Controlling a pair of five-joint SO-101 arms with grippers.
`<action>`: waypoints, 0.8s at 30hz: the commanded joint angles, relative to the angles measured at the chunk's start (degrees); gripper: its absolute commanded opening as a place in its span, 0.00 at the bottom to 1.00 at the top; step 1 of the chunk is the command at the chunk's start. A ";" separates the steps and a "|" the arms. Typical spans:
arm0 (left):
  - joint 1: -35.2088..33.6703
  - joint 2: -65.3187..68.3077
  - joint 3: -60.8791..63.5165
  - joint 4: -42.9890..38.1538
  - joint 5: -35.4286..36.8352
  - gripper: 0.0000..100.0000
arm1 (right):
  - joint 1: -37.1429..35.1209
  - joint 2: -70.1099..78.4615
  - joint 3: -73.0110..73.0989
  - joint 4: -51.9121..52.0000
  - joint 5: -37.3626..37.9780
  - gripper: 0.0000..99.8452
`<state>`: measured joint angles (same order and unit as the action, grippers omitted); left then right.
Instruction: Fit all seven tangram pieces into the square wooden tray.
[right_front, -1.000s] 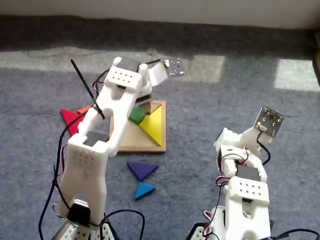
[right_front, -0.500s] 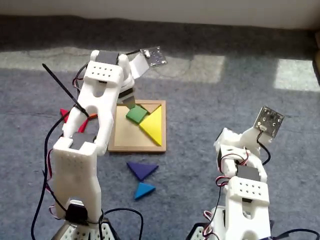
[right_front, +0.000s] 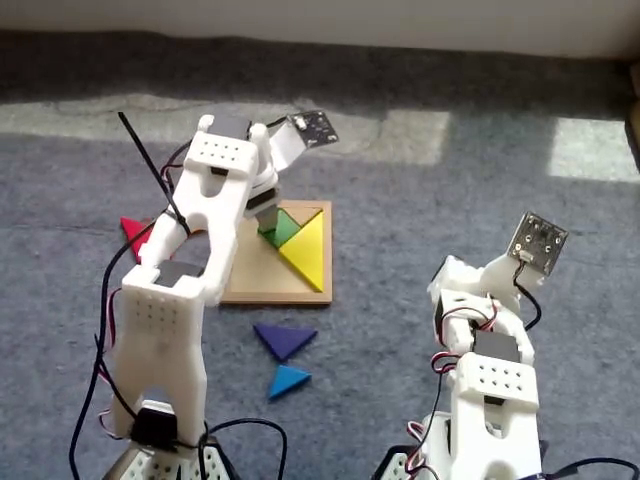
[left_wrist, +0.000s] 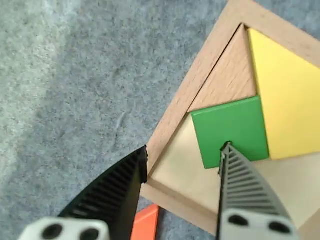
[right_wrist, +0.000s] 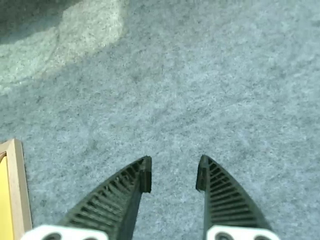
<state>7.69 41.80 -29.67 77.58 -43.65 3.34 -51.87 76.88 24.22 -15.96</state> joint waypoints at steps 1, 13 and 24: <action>4.18 -0.31 -1.98 -0.79 1.41 0.23 | -0.75 -0.75 -0.22 -1.10 0.70 0.16; 3.74 -0.48 -18.24 13.45 5.89 0.23 | -0.75 -0.75 -0.22 -1.10 0.70 0.16; 1.36 -5.14 -27.74 23.65 13.54 0.23 | -0.75 -0.75 -0.22 -1.10 0.70 0.16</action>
<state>9.45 41.71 -57.19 100.44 -31.16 3.34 -51.87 76.88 24.22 -15.96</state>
